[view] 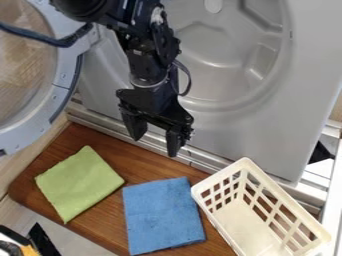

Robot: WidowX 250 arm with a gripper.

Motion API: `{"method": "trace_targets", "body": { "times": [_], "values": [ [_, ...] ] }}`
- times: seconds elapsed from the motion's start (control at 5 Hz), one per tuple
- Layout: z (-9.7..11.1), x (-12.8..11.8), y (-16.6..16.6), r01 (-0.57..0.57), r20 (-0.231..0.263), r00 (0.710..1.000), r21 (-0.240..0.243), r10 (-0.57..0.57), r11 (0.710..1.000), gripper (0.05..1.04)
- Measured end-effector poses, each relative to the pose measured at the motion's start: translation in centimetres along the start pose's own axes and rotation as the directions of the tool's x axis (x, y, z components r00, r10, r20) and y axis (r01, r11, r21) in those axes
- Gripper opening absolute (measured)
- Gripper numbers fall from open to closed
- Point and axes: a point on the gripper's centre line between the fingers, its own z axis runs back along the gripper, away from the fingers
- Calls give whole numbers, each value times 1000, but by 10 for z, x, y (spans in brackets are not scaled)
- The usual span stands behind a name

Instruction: Moved the blue blanket on the top right side of the green blanket

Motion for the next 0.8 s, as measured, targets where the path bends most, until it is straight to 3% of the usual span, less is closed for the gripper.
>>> {"method": "trace_targets", "body": {
  "times": [0.6,0.8],
  "values": [
    [-24,-10,6,-7,-43,999,-1,7,1000,999],
    [-36,-20,8,10,-29,1000,0,-10,1000,999]
  ]
}}
